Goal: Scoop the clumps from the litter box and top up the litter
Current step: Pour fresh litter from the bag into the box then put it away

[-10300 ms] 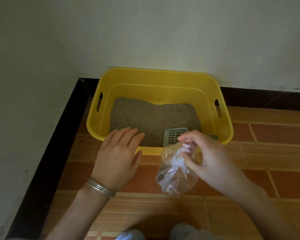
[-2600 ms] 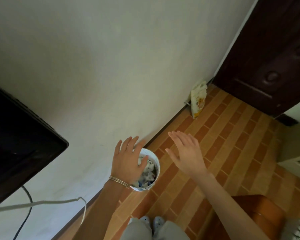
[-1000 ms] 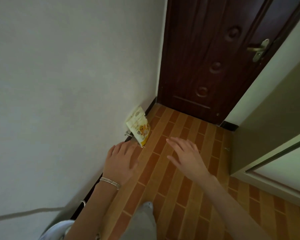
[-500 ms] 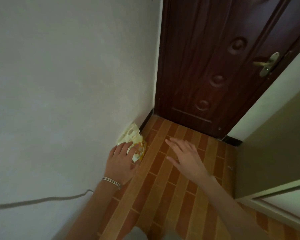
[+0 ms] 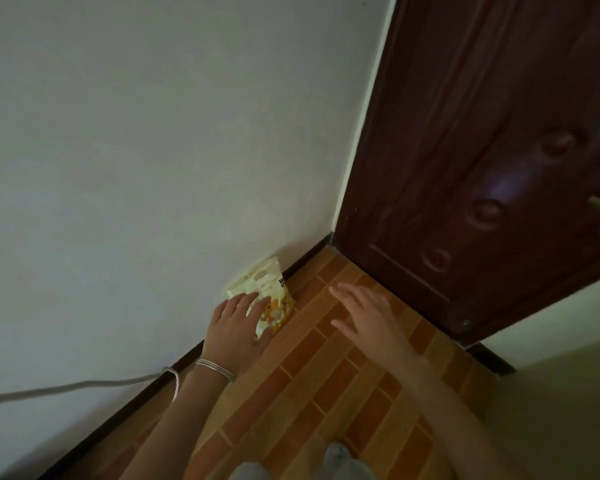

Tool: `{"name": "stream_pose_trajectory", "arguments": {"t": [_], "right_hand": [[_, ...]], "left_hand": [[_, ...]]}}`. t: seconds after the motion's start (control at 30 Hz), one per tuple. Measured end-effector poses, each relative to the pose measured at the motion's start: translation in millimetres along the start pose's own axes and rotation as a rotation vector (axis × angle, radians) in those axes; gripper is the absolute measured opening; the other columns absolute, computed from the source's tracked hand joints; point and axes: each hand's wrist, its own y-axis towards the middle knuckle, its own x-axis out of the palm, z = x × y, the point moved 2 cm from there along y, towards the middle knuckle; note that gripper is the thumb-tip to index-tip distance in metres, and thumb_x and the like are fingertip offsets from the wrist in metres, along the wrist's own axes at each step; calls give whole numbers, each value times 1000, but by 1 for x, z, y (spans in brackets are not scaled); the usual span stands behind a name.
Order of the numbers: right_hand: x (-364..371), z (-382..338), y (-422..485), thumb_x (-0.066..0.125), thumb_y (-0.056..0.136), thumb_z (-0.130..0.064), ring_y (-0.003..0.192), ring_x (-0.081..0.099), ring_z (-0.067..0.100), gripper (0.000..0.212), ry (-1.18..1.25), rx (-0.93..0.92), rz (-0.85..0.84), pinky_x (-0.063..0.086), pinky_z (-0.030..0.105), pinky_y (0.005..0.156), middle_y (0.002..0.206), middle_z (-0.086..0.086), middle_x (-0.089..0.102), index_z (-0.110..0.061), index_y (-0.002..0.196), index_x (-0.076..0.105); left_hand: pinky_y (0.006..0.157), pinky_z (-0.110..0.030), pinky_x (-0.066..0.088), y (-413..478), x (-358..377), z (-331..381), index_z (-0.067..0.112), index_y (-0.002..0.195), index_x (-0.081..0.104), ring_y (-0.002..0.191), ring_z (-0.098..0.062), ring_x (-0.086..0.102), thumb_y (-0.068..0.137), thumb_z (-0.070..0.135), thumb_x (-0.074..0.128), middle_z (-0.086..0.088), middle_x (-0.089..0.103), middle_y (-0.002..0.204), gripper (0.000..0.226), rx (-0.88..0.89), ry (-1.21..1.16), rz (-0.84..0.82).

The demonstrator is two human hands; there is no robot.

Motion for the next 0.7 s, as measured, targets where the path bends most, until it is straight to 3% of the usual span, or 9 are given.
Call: {"name": "stream_pose_trajectory", "arguments": {"t": [0.1,0.37,0.53,0.7], "right_hand": [[-12,38,14,50,92,-41,132,32,15,56,9,-74,-35,30,43,107,144,-5,36,-26,142,31],[-12,92,60,58,88,-37,128,41,19,57,10,-232,-76,33,38,104,139,0,44,-21,138,39],[-4,108,110,51,90,-41,133,32,13,59,-2,-288,-139,27,33,109,145,-4,36,-24,142,30],[8,117,166,51,91,-40,133,32,13,58,-5,-348,-191,31,33,107,144,-4,36,-24,142,29]], "left_hand": [[86,-46,51,13,8,25,22,118,62,104,-28,62,79,49,37,-4,65,115,53,-69,4,19],[82,-43,52,36,21,43,21,116,62,100,-27,64,76,48,38,-4,66,112,55,-250,60,23],[77,-40,53,60,28,30,21,113,64,96,-25,65,75,49,39,-2,67,108,53,-336,82,13],[77,-40,53,92,47,9,21,115,63,96,-26,65,75,49,39,-3,67,108,54,-393,63,-7]]}}
